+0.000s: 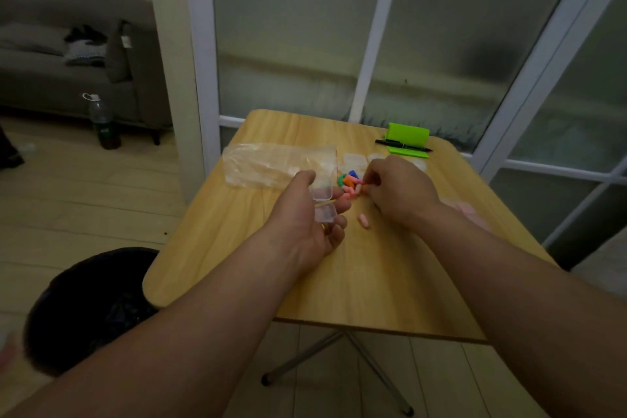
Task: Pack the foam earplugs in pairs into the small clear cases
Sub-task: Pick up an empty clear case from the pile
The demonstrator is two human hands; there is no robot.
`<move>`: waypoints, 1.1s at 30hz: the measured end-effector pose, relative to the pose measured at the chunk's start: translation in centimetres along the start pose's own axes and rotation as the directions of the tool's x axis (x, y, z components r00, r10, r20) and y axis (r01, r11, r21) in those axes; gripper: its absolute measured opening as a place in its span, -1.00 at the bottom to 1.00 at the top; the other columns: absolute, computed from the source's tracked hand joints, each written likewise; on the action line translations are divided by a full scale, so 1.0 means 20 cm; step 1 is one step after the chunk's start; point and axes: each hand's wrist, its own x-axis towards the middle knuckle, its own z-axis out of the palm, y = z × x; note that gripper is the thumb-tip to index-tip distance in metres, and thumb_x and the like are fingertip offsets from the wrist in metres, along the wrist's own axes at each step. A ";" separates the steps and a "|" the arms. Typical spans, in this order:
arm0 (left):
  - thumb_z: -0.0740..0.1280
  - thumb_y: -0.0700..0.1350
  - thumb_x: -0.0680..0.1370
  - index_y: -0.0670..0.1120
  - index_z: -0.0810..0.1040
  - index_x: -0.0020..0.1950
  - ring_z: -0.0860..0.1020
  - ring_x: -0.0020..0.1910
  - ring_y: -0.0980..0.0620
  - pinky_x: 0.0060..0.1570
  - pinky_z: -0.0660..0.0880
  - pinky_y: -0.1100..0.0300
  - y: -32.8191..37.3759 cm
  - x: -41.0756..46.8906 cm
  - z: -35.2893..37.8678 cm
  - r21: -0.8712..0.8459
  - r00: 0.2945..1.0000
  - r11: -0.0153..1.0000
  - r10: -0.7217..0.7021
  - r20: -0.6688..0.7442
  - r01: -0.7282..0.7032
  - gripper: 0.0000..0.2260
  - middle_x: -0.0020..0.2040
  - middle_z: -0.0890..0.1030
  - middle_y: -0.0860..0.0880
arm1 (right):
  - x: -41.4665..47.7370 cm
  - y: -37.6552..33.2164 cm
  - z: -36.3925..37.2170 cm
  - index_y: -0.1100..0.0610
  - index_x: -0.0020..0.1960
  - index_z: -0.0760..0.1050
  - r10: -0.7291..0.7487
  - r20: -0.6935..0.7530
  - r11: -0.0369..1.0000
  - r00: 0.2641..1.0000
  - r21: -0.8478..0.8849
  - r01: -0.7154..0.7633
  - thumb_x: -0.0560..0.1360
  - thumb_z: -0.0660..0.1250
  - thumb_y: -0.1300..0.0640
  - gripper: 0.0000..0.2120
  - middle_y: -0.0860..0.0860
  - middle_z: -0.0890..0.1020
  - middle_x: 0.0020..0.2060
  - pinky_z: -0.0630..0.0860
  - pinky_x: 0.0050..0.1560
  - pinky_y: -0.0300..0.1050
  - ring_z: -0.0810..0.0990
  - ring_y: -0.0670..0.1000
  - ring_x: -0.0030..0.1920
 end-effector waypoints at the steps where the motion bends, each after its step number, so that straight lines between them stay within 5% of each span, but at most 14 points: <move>1: 0.14 0.22 0.68 -0.16 0.62 0.17 0.43 -0.42 0.04 -0.43 0.33 0.24 0.00 0.00 0.00 0.004 1.000 1.000 0.002 -0.001 -0.002 -0.51 -0.19 0.60 -0.09 | 0.00 0.00 0.00 -0.07 0.03 0.61 0.005 -0.002 1.000 1.000 0.011 -0.005 0.61 0.39 0.06 -0.95 -0.03 0.61 -0.04 0.44 -0.17 -0.05 0.57 0.03 -0.01; 6: 0.14 0.21 0.69 -0.17 0.64 0.18 0.45 -0.37 0.02 -0.41 0.37 0.22 -0.01 -0.01 0.01 0.038 1.000 0.999 0.007 -0.001 -0.007 -0.50 -0.09 0.61 -0.13 | -0.06 0.00 -0.07 -0.01 0.03 0.59 0.105 -0.062 0.974 0.993 0.210 -0.090 0.55 0.44 0.11 -0.93 -0.08 0.65 -0.11 0.58 -0.09 0.00 0.63 -0.01 -0.09; 10: 0.14 0.21 0.69 -0.16 0.64 0.18 0.47 -0.32 -0.02 -0.36 0.42 0.18 -0.02 -0.01 0.01 0.066 1.000 0.998 0.012 0.012 -0.013 -0.50 0.01 0.60 -0.16 | -0.20 0.00 -0.16 0.00 0.08 0.59 0.210 -0.076 0.881 0.975 0.448 -0.155 0.56 0.43 0.16 -0.88 -0.08 0.64 -0.13 0.44 -0.25 -0.19 0.58 -0.15 -0.16; 15: 0.13 0.21 0.70 -0.17 0.57 0.39 0.52 -0.31 -0.01 -0.32 0.46 0.17 -0.05 -0.03 0.04 0.087 0.997 0.996 -0.002 0.071 -0.004 -0.46 0.01 0.59 -0.17 | -0.38 -0.03 -0.24 0.00 0.01 0.65 0.248 -0.049 0.751 0.968 0.641 -0.160 0.55 0.47 0.17 -0.91 -0.07 0.69 -0.13 0.65 -0.02 0.12 0.66 -0.03 -0.07; 17: 0.11 0.22 0.70 -0.17 0.55 0.42 0.49 -0.28 0.00 -0.30 0.45 0.17 -0.06 -0.04 0.04 0.096 0.995 0.995 -0.011 0.103 0.002 -0.45 -0.02 0.57 -0.15 | -0.43 -0.06 -0.25 -0.01 0.01 0.65 0.218 -0.020 0.728 0.976 0.669 -0.149 0.56 0.47 0.16 -0.91 -0.06 0.70 -0.15 0.66 -0.03 0.14 0.68 -0.03 -0.10; 22: 0.10 0.22 0.69 -0.03 0.63 0.34 0.49 -0.28 0.03 -0.27 0.40 0.17 -0.10 -0.03 0.06 0.116 0.974 0.993 -0.023 0.225 -0.003 -0.52 -0.06 0.59 -0.09 | -0.50 -0.14 -0.23 -0.01 0.01 0.66 0.079 -0.037 0.763 0.996 0.645 -0.036 0.58 0.46 0.14 -0.93 -0.11 0.68 -0.09 0.52 -0.12 -0.29 0.63 -0.16 -0.10; 25: 0.07 0.19 0.70 -0.02 0.61 0.41 0.51 -0.27 0.06 -0.25 0.41 0.16 -0.10 -0.03 0.07 0.116 0.969 0.993 -0.022 0.247 -0.007 -0.51 -0.03 0.63 -0.04 | -0.51 -0.14 -0.19 -0.05 -0.04 0.66 0.022 -0.020 0.832 1.000 0.555 -0.008 0.55 0.50 0.11 -0.93 -0.09 0.57 0.01 0.42 -0.06 -0.31 0.56 -0.17 -0.02; 33: 0.10 0.14 0.69 0.00 0.65 0.16 0.52 -0.31 0.09 -0.13 0.45 0.13 -0.09 -0.02 0.06 0.077 0.962 0.997 -0.027 0.273 0.006 -0.62 -0.23 0.61 0.00 | -0.49 -0.16 -0.16 -0.08 -0.03 0.72 0.021 0.004 0.801 1.000 0.599 -0.019 0.49 0.56 0.08 -0.91 -0.08 0.52 0.08 0.44 0.19 -0.17 0.49 -0.11 0.18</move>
